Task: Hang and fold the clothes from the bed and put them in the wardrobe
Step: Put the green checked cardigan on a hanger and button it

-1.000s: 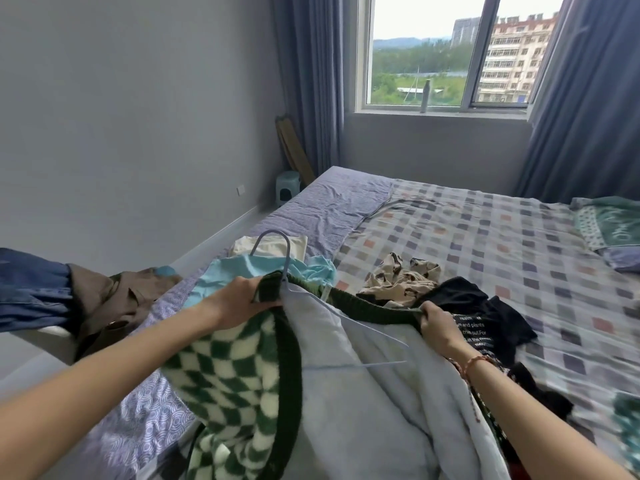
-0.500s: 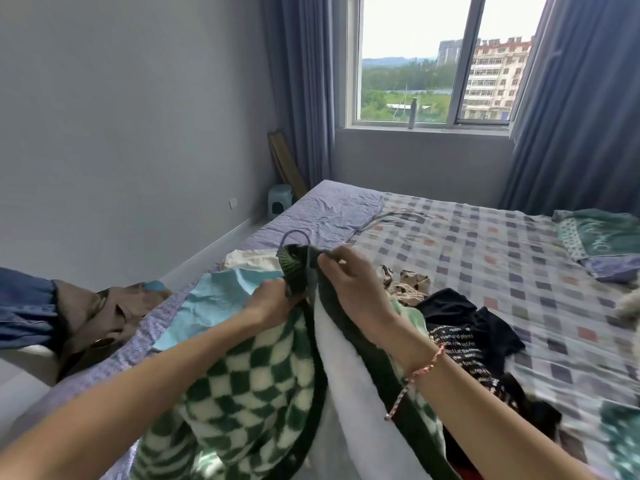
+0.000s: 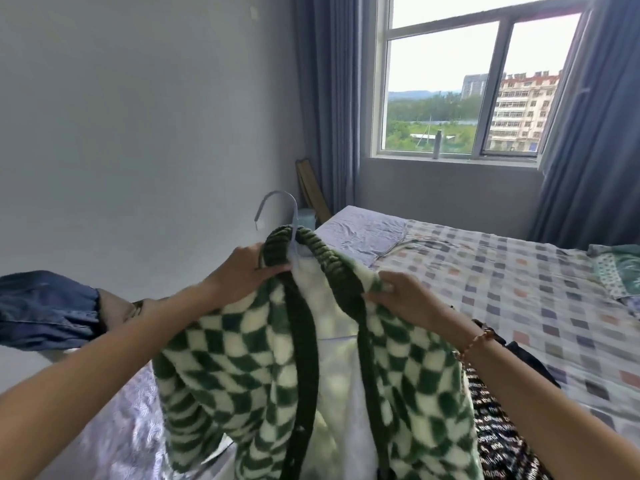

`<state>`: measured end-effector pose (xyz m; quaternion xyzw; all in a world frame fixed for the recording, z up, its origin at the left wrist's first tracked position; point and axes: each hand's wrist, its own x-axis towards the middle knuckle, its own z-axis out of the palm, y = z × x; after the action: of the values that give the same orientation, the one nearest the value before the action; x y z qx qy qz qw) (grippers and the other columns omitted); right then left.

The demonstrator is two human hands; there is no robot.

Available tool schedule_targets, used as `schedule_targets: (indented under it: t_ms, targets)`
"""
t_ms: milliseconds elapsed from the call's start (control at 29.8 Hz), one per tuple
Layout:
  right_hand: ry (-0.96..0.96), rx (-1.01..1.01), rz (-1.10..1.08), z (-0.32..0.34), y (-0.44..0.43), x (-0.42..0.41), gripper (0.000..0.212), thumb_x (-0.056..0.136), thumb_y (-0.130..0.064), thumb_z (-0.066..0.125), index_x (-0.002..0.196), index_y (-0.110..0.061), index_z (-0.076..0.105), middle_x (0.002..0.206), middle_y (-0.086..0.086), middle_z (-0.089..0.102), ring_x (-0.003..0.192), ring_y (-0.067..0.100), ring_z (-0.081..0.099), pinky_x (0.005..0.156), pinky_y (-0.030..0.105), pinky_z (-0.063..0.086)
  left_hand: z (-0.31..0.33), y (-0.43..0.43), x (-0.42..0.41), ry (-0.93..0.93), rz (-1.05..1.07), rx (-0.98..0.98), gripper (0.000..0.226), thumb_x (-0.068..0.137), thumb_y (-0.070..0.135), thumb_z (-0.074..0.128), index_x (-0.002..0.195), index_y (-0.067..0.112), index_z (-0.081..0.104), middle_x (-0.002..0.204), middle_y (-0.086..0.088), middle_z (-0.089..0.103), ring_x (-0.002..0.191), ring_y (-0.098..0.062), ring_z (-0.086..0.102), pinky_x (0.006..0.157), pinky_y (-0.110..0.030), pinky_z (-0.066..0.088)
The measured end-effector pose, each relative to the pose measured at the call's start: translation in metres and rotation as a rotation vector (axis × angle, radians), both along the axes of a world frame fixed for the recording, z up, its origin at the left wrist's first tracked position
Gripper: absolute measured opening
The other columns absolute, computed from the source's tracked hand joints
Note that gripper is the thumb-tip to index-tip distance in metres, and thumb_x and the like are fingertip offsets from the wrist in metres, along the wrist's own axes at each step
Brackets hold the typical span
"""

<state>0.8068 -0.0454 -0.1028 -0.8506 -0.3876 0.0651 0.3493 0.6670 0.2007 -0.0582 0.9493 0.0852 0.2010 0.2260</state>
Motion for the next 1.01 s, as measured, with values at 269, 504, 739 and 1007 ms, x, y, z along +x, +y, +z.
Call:
schedule_targets:
  t_ms: [269, 504, 739, 1007]
  targets:
    - [0.370, -0.420, 0.166, 0.083, -0.041, -0.048, 0.041, 0.081, -0.050, 0.063, 0.058, -0.017, 0.056, 0.054, -0.006, 0.055, 0.049, 0.009, 0.051, 0.052, 0.019, 0.041, 0.078, -0.008, -0.032, 0.930, -0.234, -0.363, 0.038, 0.058, 0.052, 0.069, 0.079, 0.021, 0.068, 0.078, 0.008, 0.072, 0.067, -0.002, 0.067, 0.063, -0.015, 0.052]
    - [0.130, -0.665, -0.019, 0.044, 0.034, 0.067, 0.049, 0.087, -0.055, 0.052, 0.062, -0.014, 0.052, 0.063, -0.001, 0.053, 0.057, 0.012, 0.047, 0.058, 0.024, 0.039, 0.004, 0.044, 0.132, 0.992, -0.029, -0.111, 0.027, 0.086, 0.016, 0.066, 0.109, 0.004, 0.061, 0.094, -0.005, 0.070, 0.092, -0.023, 0.067, 0.079, -0.029, 0.053]
    - [-0.130, -0.498, -0.262, -0.195, 0.079, 0.143, 0.026, 0.088, -0.007, 0.046, 0.112, -0.010, 0.056, 0.111, 0.009, 0.057, 0.112, 0.028, 0.052, 0.085, 0.030, 0.039, -0.249, 0.050, 0.196, 0.636, 0.166, 0.323, 0.040, 0.092, 0.007, 0.039, 0.131, 0.013, 0.042, 0.133, -0.013, 0.045, 0.122, -0.030, 0.043, 0.099, -0.039, 0.033]
    - [0.268, -0.561, -0.125, -0.373, 0.067, 0.071, 0.028, 0.092, -0.017, 0.048, 0.117, -0.019, 0.061, 0.112, 0.004, 0.057, 0.106, 0.024, 0.053, 0.089, 0.030, 0.040, -0.439, -0.030, 0.133, 0.986, 0.029, -0.211, 0.033, 0.096, 0.031, 0.044, 0.124, 0.014, 0.049, 0.127, -0.008, 0.042, 0.117, -0.027, 0.047, 0.098, -0.034, 0.039]
